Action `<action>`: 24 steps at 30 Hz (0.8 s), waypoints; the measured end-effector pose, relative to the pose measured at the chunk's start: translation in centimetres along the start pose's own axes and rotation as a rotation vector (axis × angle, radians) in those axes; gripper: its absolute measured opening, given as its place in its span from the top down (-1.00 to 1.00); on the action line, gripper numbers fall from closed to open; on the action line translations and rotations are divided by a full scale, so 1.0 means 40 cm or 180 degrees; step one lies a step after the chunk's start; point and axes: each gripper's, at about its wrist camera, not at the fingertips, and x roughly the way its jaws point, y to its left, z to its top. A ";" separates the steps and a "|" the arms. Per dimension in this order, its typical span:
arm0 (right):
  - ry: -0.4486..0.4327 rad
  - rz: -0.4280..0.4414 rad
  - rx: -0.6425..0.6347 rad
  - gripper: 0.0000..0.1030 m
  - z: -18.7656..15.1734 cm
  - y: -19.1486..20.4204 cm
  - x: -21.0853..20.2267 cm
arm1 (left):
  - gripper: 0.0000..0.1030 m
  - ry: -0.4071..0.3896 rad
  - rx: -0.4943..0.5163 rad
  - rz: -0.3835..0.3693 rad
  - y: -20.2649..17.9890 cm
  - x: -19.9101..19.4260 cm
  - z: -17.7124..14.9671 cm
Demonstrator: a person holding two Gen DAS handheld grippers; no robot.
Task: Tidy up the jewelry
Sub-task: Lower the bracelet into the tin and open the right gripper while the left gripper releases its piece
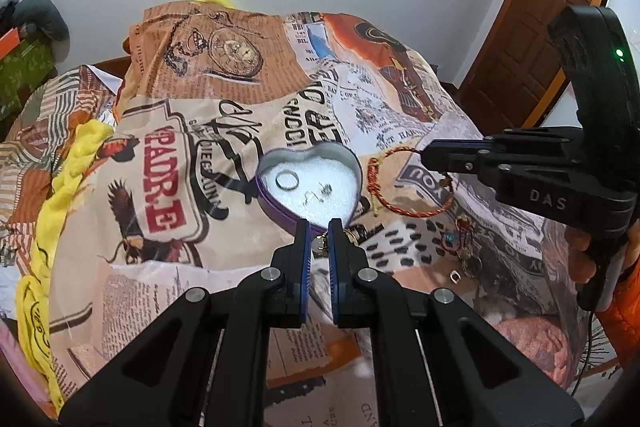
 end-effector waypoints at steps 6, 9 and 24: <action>0.0042 -0.0072 0.0088 0.89 0.046 -0.003 0.060 | 0.87 -0.0004 0.0006 0.0051 0.018 0.035 0.047; 0.0094 -0.0079 0.0138 0.89 0.062 -0.008 0.092 | 0.87 0.0050 -0.0006 0.0085 0.034 0.073 0.065; 0.0530 0.0012 0.0180 0.89 0.073 -0.010 0.219 | 0.87 0.0220 -0.0087 -0.0013 0.068 0.174 0.081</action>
